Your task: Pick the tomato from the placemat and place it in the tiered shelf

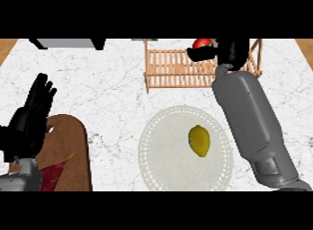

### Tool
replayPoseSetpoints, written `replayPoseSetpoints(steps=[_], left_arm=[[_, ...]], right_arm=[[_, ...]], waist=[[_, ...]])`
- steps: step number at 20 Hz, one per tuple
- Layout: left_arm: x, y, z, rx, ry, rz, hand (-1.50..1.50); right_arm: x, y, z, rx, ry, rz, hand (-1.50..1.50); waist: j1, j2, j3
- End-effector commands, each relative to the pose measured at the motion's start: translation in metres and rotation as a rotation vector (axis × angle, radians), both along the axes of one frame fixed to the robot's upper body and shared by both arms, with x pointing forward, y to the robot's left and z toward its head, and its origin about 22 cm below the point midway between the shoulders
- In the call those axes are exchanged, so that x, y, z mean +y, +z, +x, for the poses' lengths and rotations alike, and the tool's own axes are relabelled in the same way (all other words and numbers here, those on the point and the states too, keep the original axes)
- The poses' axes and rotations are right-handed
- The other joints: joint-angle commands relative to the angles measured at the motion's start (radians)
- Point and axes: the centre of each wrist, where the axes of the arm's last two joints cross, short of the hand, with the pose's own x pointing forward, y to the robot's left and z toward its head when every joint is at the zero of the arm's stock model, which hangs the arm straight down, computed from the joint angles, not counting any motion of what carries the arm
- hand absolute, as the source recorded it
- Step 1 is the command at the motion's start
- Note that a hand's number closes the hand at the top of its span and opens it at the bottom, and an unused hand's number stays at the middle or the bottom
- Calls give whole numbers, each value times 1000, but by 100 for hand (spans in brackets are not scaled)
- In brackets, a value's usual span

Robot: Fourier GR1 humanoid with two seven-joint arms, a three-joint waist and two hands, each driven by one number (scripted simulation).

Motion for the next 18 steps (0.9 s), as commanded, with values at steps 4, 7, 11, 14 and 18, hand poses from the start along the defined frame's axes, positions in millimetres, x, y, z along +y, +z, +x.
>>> replayPoseSetpoints(steps=[4,7,11,14,18], left_arm=[[0,-20,2,1,15,7,0],[0,-1,-12,8,-4,-20,0],[-3,-9,-13,-2,13,4,0],[-18,-15,3,8,29,15,0],[4,2,-7,15,33,8,0]], right_arm=[[-24,-11,17,-8,64,61,-150],[-8,-4,17,-57,79,92,-150],[-30,21,11,-177,103,168,-150],[-26,26,4,-243,52,232,-150],[-68,55,-8,-234,-61,241,-150]], waist=[[-2,2,0],[1,-2,0],[-8,-5,0],[-21,-6,0],[-26,-12,-1]])
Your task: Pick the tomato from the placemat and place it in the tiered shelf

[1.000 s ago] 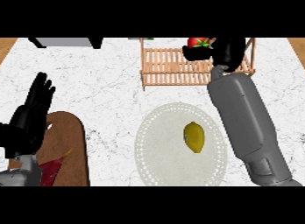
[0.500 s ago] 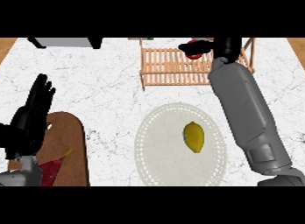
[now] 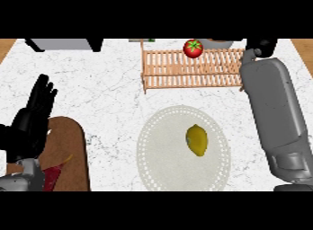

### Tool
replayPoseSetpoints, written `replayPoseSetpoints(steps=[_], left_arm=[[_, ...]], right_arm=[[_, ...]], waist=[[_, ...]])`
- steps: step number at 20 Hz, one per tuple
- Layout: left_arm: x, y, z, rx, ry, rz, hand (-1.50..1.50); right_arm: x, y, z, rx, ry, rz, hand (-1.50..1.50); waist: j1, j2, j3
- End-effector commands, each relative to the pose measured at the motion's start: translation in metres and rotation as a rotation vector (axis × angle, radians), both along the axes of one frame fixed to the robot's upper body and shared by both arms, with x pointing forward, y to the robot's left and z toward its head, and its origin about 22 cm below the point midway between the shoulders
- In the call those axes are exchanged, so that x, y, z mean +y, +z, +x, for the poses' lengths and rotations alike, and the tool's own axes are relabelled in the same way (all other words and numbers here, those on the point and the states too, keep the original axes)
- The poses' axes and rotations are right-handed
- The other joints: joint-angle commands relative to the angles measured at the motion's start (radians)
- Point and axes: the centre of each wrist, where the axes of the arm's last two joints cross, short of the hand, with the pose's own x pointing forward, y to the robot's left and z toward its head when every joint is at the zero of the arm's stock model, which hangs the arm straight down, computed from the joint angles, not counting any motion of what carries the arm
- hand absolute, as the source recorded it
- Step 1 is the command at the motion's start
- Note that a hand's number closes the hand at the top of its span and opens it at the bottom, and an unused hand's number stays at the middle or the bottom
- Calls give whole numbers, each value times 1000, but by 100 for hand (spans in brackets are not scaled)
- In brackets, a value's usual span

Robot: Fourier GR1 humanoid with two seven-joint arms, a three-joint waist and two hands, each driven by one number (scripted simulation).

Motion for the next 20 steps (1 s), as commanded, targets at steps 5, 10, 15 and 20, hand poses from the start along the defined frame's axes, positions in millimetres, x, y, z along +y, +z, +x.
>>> replayPoseSetpoints(steps=[5,10,15,20], left_arm=[[3,0,-10,10,15,10,0],[-1,-25,-18,1,10,-4,0],[8,-14,-15,10,23,4,0],[10,-2,4,1,12,2,0]], right_arm=[[-79,29,-44,20,-165,86,-150],[-126,21,-97,38,-177,94,-150],[-159,23,-164,31,-122,100,-150],[-187,17,-182,4,-113,117,-150]], waist=[[-20,-8,0],[-15,-3,0],[-20,-3,0],[-5,2,0]])
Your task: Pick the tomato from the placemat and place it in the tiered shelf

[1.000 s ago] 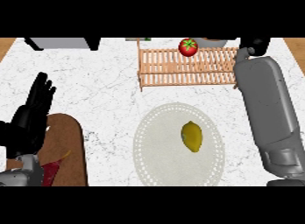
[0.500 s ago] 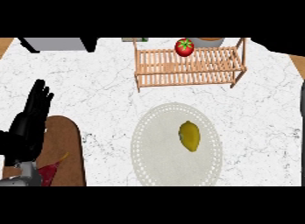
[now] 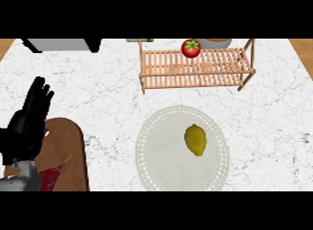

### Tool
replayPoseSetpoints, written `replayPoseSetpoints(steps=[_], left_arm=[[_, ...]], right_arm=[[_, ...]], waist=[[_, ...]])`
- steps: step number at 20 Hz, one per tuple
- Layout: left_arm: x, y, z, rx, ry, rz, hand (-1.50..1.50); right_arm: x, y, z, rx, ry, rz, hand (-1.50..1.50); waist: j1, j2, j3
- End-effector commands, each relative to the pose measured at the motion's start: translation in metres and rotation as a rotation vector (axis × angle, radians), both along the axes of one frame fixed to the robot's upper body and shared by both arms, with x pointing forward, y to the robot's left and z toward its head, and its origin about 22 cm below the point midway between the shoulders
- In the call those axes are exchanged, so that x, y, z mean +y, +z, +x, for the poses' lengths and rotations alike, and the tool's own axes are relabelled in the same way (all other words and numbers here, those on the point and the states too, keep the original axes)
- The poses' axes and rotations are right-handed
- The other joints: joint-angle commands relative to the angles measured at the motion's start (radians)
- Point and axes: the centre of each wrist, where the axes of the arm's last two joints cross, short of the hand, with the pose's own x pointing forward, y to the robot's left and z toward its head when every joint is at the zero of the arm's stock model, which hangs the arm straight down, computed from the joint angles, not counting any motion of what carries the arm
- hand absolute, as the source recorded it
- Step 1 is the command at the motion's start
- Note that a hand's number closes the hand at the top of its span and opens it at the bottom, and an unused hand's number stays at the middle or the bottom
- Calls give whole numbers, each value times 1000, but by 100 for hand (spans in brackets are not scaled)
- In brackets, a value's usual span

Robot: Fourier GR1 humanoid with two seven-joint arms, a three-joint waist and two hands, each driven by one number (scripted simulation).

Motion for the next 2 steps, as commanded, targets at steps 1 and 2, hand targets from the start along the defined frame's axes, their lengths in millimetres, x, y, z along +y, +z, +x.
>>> replayPoseSetpoints(steps=[1,2], left_arm=[[0,-11,-21,-8,-7,-19,0],[8,-3,-12,2,-22,-11,0]], right_arm=[[-22,-3,-38,-19,33,-10,-150],[-14,1,-30,3,37,3,-150]], waist=[[7,1,0],[11,2,0]])
